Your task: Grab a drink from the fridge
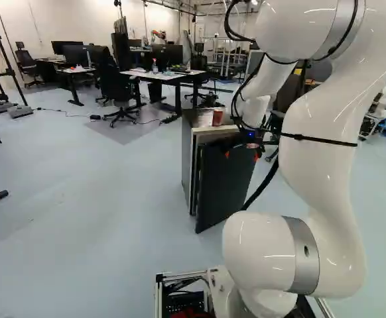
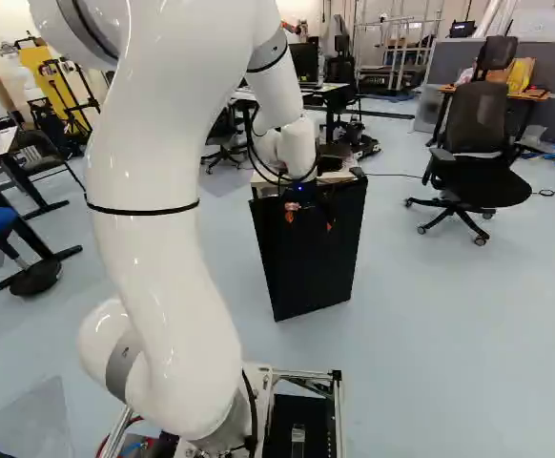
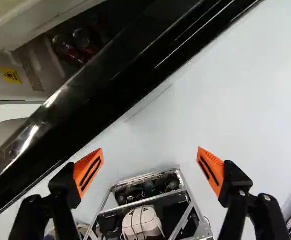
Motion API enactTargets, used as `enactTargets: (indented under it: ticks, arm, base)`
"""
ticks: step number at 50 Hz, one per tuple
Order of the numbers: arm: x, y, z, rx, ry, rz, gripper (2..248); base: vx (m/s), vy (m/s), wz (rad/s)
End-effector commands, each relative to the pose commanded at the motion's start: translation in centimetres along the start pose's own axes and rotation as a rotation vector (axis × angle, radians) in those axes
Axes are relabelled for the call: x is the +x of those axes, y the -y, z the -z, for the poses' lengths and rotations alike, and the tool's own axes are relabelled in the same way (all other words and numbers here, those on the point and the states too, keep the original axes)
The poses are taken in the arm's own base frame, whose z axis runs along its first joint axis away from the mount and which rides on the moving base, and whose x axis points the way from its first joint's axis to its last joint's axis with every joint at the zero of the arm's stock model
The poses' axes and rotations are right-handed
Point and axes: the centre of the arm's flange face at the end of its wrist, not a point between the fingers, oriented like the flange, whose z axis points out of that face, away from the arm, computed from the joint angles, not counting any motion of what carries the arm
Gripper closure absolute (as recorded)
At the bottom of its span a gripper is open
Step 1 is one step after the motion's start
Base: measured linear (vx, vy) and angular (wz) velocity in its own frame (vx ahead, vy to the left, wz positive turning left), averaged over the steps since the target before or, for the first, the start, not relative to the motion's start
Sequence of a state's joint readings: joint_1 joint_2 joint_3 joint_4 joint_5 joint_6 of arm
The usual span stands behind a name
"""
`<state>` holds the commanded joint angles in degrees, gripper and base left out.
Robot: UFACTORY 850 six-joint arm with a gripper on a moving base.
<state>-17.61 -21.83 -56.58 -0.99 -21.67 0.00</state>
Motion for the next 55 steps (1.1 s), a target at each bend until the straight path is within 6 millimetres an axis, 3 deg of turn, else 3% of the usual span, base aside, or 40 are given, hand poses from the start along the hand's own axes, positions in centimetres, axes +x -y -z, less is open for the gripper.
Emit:
enactTargets:
  ticks: [55]
  arm:
    - [1.2,5.2,0.4,0.004,-0.2,0.189,3]
  base:
    - [0.0,0.0,0.0]
